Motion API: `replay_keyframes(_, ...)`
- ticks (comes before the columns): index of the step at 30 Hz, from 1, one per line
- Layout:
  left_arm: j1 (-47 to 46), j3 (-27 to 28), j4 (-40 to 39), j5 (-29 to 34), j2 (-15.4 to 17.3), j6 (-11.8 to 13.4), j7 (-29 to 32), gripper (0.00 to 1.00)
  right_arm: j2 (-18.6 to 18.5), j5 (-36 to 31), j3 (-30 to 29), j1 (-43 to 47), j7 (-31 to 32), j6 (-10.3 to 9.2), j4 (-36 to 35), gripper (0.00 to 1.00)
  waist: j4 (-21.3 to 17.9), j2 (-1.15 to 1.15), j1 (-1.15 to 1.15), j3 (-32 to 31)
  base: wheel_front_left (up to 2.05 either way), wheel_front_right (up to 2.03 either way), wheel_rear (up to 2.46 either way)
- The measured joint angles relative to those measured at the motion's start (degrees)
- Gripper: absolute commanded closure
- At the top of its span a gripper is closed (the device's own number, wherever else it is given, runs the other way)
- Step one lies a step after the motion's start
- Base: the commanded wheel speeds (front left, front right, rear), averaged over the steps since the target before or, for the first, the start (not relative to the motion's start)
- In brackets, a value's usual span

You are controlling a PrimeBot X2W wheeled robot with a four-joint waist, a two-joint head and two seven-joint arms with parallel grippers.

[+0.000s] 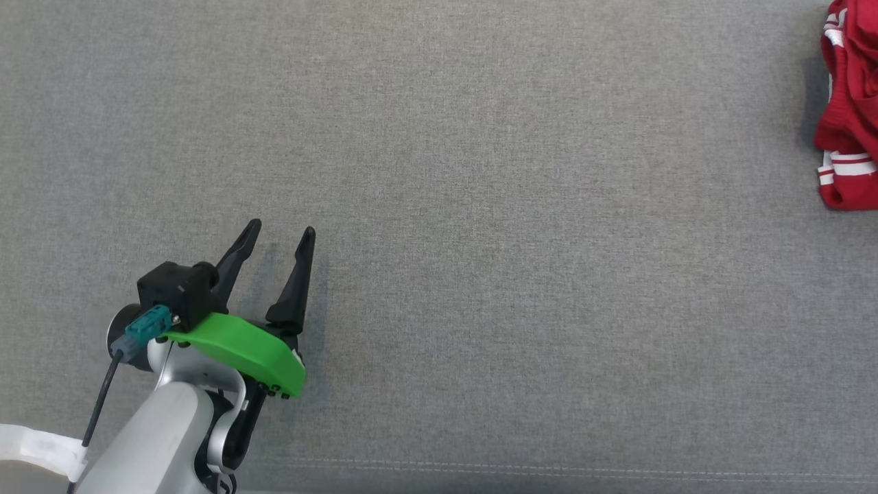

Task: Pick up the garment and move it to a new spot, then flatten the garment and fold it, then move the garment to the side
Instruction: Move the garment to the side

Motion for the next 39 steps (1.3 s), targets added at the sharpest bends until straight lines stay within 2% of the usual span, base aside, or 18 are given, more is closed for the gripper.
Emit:
replay_keyframes(10,0.3,0.2,1.0,-0.5,-0.2,0.0,-0.7,0.0,1.5,-2.6,0.0,-0.1,-0.4,-0.09,-3.9,0.0,-1.3,0.0,0.0,-4.2,0.0,0.0,0.0)
replay_keyframes(18,1.3,0.6,1.7,-0.7,-0.5,0.0,-2.0,0.0,3.9,-3.5,-2.9,0.5,-0.4,-1.58,-9.3,0.0,-2.1,0.0,0.0,-8.1,0.0,0.0,0.0)
replay_keyframes(29,3.5,1.4,2.4,-1.5,-0.8,0.0,-3.2,0.0,11.3,-4.5,-6.2,7.1,-0.5,-3.11,-18.3,0.0,-2.7,0.0,0.0,-13.6,0.0,0.0,0.0)
replay_keyframes(34,4.4,1.9,2.7,-1.9,-1.8,0.0,-4.0,0.0,14.3,-4.5,-7.7,12.8,-0.5,-4.57,-21.4,0.0,-2.4,0.0,0.0,-16.0,0.0,0.0,0.0)
replay_keyframes(39,6.5,3.5,2.6,-1.0,-0.4,0.0,-5.0,0.0,18.0,-5.7,-9.2,17.8,-0.5,-5.84,-25.6,0.0,-2.0,0.0,0.0,-18.3,0.0,0.0,0.0)
